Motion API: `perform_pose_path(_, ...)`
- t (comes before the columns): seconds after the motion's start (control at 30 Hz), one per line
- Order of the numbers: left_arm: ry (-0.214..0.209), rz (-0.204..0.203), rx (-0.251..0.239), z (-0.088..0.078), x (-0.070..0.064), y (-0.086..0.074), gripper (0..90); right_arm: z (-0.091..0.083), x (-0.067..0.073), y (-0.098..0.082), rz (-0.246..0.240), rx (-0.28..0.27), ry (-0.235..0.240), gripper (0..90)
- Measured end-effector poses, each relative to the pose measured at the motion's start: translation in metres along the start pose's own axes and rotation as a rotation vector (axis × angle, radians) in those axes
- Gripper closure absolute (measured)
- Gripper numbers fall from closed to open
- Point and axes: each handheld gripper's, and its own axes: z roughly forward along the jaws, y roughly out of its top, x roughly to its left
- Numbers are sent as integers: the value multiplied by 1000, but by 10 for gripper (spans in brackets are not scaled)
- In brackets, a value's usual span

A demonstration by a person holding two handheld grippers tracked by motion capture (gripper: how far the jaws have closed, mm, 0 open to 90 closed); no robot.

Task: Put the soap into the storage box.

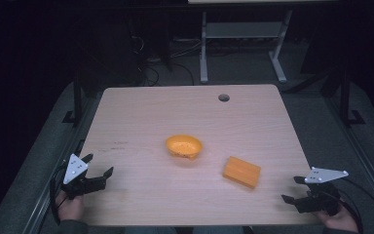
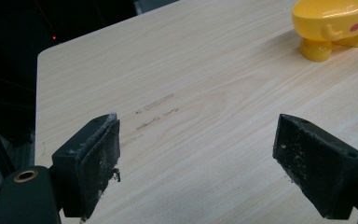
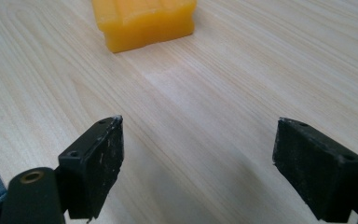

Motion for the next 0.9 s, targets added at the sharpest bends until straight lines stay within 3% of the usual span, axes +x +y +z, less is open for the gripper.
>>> perform_pose_path(0.9,-29,12,-6,2,-4,2,139,10,7,7,-38,51,15,187)
